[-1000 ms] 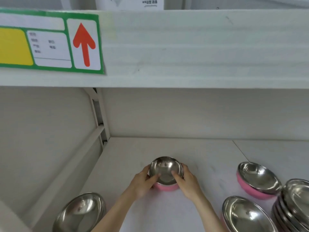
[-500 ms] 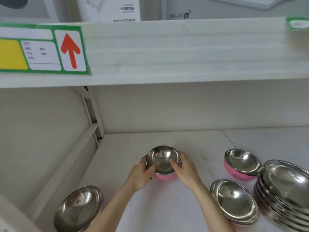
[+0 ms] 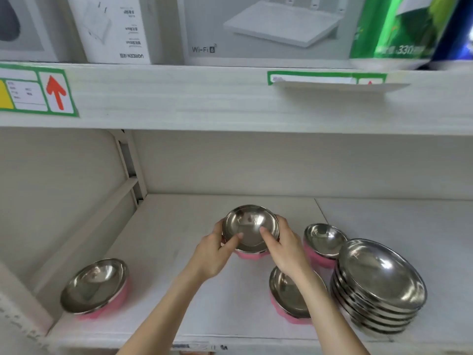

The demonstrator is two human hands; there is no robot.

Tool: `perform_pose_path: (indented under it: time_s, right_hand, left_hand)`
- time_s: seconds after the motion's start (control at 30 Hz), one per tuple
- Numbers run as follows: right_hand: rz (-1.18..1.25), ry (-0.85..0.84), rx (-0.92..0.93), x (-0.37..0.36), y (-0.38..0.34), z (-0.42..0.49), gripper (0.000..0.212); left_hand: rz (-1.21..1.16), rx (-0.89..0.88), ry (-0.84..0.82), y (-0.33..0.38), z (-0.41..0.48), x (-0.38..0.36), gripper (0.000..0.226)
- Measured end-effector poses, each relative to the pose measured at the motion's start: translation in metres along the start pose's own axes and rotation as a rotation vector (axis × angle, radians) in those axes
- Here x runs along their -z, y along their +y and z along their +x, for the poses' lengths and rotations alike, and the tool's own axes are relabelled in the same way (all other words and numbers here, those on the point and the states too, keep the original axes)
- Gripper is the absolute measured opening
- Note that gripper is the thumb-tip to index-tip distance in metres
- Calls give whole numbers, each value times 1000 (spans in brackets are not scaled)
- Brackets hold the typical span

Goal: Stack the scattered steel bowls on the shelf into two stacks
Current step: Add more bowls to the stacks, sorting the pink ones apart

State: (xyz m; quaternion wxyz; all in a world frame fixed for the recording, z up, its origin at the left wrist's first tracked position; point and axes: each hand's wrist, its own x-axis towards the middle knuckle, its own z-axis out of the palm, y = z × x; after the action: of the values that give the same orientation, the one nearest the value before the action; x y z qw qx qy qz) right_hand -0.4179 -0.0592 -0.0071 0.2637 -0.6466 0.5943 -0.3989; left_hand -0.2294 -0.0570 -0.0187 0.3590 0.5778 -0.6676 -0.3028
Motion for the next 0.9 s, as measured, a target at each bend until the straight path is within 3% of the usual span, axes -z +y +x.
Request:
perform_pose_path:
  time_s: [0.27,0.4,0.67,0.9]
  right_hand:
    - [-51,23,-23,57,28,-36,48]
    - [-59,40,-43,63,41,-50,62]
    - [-30,95,-95,52,58,-77,51]
    - [-54,139,-76,50,57,-90,55]
  left_hand:
    - [-21,-58,-29,38,-26,-51,64]
    - [-27,-76,-63,43,-32,-66,65]
    - [-6,-43,-152,29,-41,-82,72]
    - [10,-30,-184,24,-42,-92,60]
